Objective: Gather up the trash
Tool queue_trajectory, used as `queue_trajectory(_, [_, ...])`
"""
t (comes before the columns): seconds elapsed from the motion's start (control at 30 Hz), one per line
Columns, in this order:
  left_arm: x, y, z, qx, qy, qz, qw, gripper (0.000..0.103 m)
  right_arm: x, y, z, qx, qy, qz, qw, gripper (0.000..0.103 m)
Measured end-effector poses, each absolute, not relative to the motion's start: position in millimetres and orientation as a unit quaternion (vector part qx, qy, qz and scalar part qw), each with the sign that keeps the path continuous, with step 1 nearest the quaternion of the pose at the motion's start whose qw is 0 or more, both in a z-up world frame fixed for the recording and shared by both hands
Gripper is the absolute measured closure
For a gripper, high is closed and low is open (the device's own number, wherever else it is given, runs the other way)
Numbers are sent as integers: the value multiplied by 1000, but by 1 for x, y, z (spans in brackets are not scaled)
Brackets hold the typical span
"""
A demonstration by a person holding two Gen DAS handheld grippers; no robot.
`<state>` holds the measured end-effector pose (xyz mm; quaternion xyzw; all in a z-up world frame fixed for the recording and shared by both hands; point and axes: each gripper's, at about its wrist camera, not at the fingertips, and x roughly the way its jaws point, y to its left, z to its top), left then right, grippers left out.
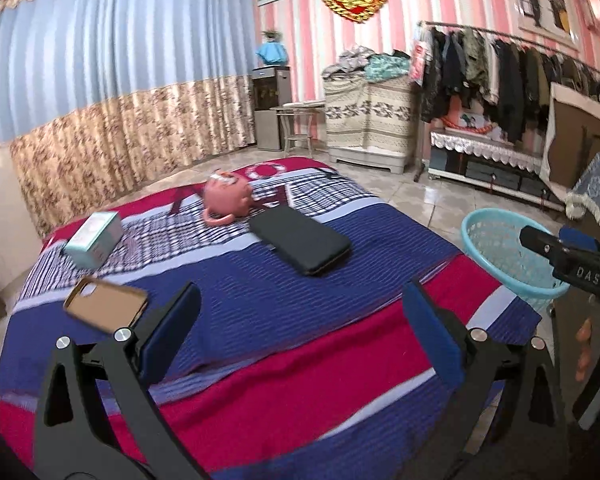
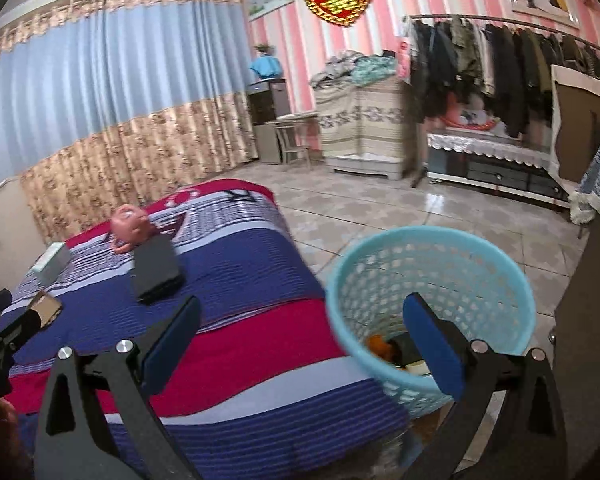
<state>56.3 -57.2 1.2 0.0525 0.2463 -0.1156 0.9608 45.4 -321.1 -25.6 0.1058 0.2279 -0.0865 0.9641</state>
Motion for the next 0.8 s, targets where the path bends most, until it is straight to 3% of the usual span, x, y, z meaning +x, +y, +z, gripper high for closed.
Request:
queue_trajectory(0.43, [15,-8,8,27,213,-27,976,5,17,-229,-15,20,215,-16,976,5])
queue_trajectory(0.8, [10,-1,11,30,198,-4,980,5,8,-213,-10,-2,206,-7,978,5])
